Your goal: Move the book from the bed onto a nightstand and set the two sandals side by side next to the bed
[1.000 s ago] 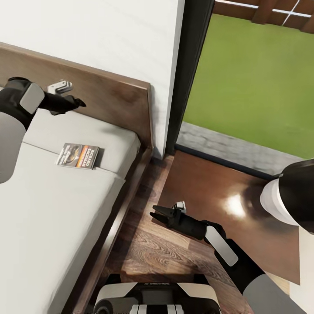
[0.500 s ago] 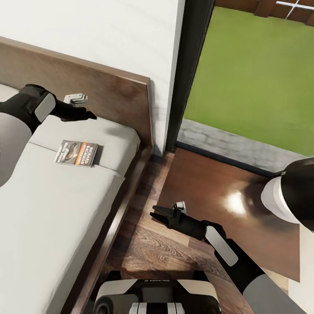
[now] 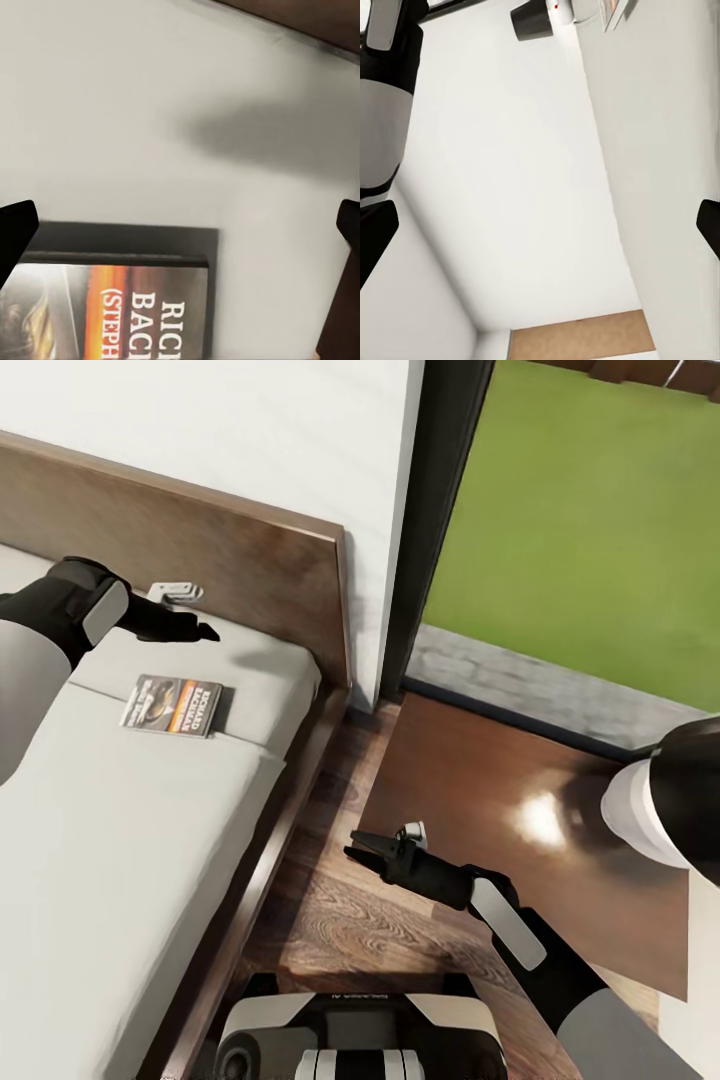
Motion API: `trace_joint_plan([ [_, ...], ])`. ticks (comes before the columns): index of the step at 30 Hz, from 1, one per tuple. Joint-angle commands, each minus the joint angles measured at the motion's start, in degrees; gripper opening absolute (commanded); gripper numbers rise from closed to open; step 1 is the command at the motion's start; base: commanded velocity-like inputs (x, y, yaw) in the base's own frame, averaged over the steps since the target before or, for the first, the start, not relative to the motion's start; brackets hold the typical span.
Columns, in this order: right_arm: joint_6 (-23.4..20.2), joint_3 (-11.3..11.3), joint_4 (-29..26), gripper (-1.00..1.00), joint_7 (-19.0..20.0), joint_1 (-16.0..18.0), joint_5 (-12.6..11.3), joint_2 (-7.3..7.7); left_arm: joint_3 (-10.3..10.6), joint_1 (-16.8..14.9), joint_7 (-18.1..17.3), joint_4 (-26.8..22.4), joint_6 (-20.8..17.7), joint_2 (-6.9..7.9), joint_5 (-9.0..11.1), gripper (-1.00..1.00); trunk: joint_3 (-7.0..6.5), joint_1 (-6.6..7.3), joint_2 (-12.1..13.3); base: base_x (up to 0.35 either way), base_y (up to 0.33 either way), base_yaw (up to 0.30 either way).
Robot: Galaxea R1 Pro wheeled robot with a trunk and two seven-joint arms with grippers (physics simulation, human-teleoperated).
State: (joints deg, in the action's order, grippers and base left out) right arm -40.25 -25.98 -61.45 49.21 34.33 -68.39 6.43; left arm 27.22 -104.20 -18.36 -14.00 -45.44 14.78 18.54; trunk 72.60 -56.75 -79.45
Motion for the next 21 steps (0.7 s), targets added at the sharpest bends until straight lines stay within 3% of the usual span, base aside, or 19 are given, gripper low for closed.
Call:
trace_joint_plan([
  [1,-0.4,-0.1,0.0,1.00,-0.1,0.0,-0.5,0.05,0.6,0.0,0.0,-0.1,-0.2,0.12,0.5,1.00,0.12,0.00,0.0,0.000,0.000,0.000],
  [21,-0.3,0.0,0.0,1.00,-0.1,0.0,-0.7,0.11,1.1,0.0,-0.2,-0.1,2.5,0.43,0.6,1.00,1.81,0.00,0.0,0.000,0.000,0.000],
])
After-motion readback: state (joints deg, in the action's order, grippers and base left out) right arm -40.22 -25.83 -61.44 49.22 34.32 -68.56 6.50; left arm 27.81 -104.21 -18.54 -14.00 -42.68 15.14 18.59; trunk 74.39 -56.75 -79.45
